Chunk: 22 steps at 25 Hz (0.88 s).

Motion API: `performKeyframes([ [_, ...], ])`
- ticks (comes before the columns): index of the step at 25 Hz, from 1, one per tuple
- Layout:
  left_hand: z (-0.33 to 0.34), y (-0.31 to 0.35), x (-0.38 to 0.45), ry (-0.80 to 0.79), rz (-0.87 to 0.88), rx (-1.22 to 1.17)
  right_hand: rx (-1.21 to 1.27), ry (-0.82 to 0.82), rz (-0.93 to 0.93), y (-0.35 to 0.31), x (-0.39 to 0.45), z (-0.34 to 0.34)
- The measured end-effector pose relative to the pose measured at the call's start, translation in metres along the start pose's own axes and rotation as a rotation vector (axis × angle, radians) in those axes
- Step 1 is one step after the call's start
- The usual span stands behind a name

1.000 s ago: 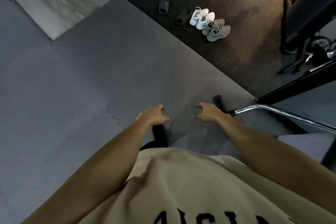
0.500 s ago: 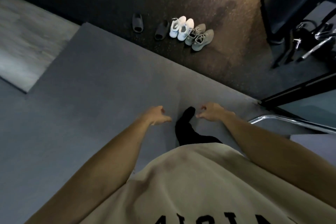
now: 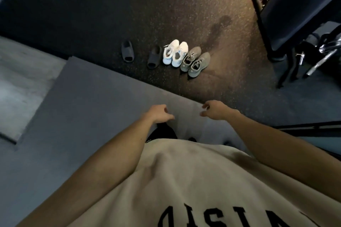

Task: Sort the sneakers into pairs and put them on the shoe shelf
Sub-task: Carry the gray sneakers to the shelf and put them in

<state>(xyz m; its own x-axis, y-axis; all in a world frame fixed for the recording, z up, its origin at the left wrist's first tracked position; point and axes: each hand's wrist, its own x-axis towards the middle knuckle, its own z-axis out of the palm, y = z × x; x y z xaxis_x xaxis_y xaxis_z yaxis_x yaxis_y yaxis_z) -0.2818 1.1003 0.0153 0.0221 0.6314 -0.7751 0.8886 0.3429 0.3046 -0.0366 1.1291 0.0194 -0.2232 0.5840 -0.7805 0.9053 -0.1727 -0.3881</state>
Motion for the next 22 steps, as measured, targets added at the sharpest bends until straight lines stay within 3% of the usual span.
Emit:
performKeyframes([
  [7,-0.127,0.05,0.14,-0.086,0.047,0.143,0.122,0.07,0.116,-0.023,0.107,-0.104],
  [14,-0.227,0.098,0.288,-0.286,0.082,0.336,0.366,0.05,0.33,-0.046,0.232,-0.186],
  [18,-0.233,0.11,0.393,-0.314,0.128,0.35,0.398,0.009,0.361,-0.025,0.331,-0.201],
  [22,-0.189,0.109,0.532,-0.31,0.134,0.401,0.34,0.013,0.362,0.017,0.464,-0.18],
])
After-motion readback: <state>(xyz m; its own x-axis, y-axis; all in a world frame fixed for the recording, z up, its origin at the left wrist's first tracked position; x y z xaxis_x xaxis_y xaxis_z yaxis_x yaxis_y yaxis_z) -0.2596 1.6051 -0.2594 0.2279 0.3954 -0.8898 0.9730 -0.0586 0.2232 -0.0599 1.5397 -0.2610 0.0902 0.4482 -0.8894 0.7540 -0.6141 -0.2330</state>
